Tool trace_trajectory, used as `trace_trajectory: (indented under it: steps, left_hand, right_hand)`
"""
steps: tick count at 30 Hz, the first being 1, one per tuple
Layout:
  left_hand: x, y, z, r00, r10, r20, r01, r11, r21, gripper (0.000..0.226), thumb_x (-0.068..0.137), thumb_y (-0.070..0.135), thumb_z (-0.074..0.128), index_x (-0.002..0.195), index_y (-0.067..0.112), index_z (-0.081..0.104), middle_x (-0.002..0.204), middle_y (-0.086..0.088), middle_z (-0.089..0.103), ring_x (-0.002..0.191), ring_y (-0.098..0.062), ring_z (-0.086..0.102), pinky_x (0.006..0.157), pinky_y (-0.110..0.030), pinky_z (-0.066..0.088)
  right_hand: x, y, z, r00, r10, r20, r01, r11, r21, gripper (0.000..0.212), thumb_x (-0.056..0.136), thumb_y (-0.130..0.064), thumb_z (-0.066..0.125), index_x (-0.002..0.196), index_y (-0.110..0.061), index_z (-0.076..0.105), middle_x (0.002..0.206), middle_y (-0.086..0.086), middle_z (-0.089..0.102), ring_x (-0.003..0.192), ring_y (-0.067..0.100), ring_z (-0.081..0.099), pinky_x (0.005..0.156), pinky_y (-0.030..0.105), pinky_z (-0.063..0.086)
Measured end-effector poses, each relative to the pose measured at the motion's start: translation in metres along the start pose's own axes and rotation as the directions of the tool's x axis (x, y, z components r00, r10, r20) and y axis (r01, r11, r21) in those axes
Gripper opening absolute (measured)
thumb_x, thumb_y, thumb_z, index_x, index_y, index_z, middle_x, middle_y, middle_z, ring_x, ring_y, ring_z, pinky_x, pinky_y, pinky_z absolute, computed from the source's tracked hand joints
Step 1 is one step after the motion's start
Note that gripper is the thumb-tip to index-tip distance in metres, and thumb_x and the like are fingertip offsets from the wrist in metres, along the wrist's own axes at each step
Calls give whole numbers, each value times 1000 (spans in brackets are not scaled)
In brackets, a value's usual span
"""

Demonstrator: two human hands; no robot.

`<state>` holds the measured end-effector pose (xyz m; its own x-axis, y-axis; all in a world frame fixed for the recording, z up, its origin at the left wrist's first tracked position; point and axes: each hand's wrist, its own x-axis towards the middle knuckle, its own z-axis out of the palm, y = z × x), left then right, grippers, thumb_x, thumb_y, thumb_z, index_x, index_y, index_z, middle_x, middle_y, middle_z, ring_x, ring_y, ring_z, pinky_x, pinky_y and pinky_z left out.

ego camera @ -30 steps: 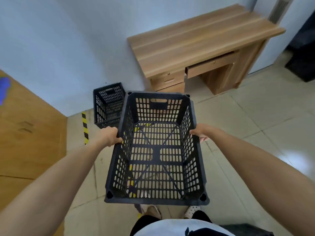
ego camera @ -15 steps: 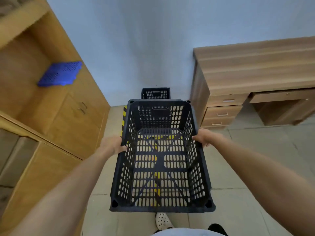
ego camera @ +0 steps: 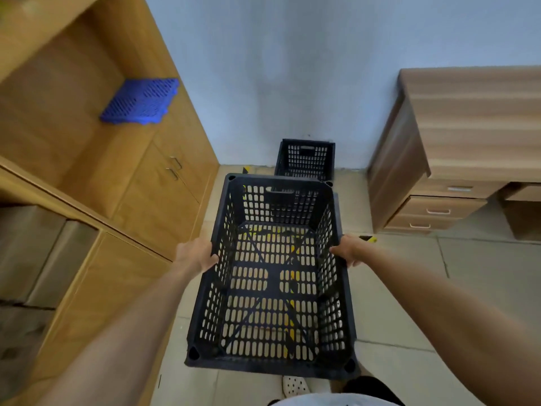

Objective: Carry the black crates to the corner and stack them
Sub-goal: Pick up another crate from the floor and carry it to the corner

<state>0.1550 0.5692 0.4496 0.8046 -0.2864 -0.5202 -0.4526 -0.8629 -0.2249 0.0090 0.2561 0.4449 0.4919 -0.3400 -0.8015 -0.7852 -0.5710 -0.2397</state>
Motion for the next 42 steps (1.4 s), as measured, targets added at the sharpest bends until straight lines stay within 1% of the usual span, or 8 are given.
trace_trajectory:
  steps: [9, 15, 24, 28, 30, 32, 37, 42]
  left_hand:
    - [100, 6, -61, 997, -39, 70, 36, 999, 36, 28, 100, 40, 44, 81, 20, 43, 70, 7, 44, 66, -9, 44, 66, -22, 36]
    - [171, 21, -100, 997, -42, 72, 38, 998, 48, 28, 98, 45, 45, 83, 21, 48, 72, 7, 50, 70, -11, 51, 75, -23, 50]
    - [292, 34, -166, 994, 8, 112, -8, 1000, -5, 36, 96, 54, 46, 90, 19, 53, 76, 5, 56, 75, -12, 57, 85, -29, 53]
    - [362, 33, -211, 987, 101, 127, -101, 995, -6, 41, 94, 57, 48, 100, 17, 55, 84, 3, 58, 86, -16, 61, 86, -31, 54]
    - [398, 33, -238, 974, 163, 154, -162, 987, -23, 41, 94, 55, 49, 104, 16, 57, 90, 2, 59, 94, -19, 63, 84, -31, 52]
    - [430, 33, -260, 961, 214, 174, -212, 977, -32, 39, 95, 51, 51, 108, 14, 59, 96, 0, 61, 99, -20, 63, 80, -29, 48]
    - [510, 43, -281, 944, 273, 186, -283, 959, 32, 41, 81, 58, 66, 99, 21, 64, 81, 5, 70, 78, -14, 68, 79, -34, 56]
    - [546, 63, -280, 934, 288, 210, -295, 955, 5, 39, 85, 43, 70, 108, 18, 51, 104, 0, 63, 106, -24, 61, 83, -34, 49]
  right_hand:
    - [102, -45, -76, 996, -44, 84, 43, 999, 17, 42, 101, -34, 47, 118, 3, 54, 74, 6, 56, 56, 14, 54, 44, 22, 39]
    - [173, -61, -137, 999, 1, 55, -3, 999, 46, 51, 98, -37, 50, 129, 5, 47, 95, 15, 60, 62, 21, 59, 51, 27, 48]
    - [224, -102, -224, 999, -28, -43, 30, 999, 45, 56, 100, -33, 48, 138, 6, 34, 132, 22, 50, 116, 36, 57, 90, 39, 51]
    - [249, -125, -263, 998, 2, -64, 2, 999, 51, 48, 100, -30, 48, 130, 7, 45, 113, 19, 55, 83, 28, 61, 56, 27, 50]
    - [267, -136, -283, 998, 27, -63, -23, 998, 62, 47, 100, -30, 49, 128, 8, 49, 118, 21, 58, 86, 30, 63, 51, 25, 48]
    - [283, -143, -300, 996, 63, -64, -56, 993, 103, 47, 99, -31, 50, 124, 8, 54, 112, 20, 61, 88, 32, 67, 53, 28, 52]
    - [308, -156, -330, 979, 188, -77, -159, 944, 288, 47, 98, -28, 54, 125, 9, 47, 103, 22, 60, 83, 32, 65, 84, 43, 58]
    - [355, -155, -343, 974, 222, -45, -192, 916, 352, 45, 96, -22, 58, 126, 10, 47, 100, 22, 61, 90, 34, 66, 85, 44, 58]
